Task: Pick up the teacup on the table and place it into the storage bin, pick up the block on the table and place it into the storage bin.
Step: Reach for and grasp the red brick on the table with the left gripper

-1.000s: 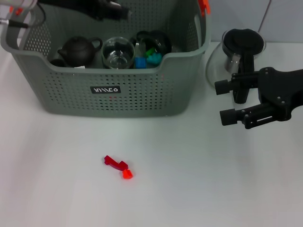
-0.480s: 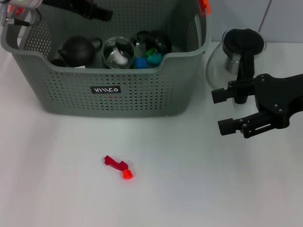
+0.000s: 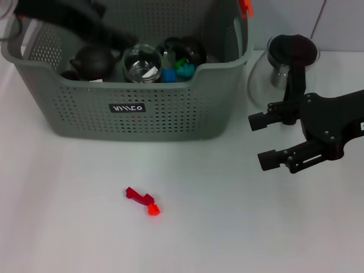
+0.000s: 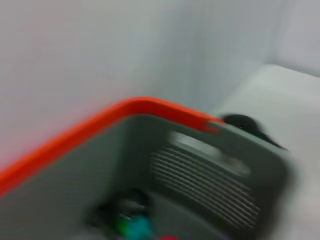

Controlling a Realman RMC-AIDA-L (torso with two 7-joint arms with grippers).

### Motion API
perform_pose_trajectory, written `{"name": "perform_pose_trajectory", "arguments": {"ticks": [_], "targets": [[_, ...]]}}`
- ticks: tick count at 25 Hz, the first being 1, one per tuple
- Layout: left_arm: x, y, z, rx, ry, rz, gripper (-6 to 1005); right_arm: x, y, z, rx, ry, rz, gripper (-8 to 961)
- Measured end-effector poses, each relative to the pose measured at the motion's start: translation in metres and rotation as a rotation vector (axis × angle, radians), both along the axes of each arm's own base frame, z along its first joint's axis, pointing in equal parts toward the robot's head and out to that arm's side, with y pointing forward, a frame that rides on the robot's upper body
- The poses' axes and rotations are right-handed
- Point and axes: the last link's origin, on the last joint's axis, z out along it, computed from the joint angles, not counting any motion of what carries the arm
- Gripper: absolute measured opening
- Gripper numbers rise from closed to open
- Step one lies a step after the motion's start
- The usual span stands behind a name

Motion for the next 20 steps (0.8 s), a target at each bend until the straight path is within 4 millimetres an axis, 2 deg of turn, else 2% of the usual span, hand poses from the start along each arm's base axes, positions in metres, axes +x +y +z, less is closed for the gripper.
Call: {"name": "perform_pose_trajectory", "arguments": {"ticks": [3,8,12,20], "targets": [[0.008,-0.038,-0.006,-0.091,0.052,-0.058,937,0.000,0.000,-0.001,-0.002,-0.007,-0.005,924],[0.007,-0.071,-0.027,-0.169,0.094,-0.067,938,0.000,0.002,-0.001,0.007,-0.004,-0.012,925],[0.000,-0.079,-0.042,-0.229,0.090,-0.001,939,0.000,0.003,0.000,0.015,0.000,-0.012,925],[-0.025,-0.074,-0.065,-0.343,0.044,0.141,939,0.001,0.003,0.000,0.024,0.002,-0.011,925]]}}
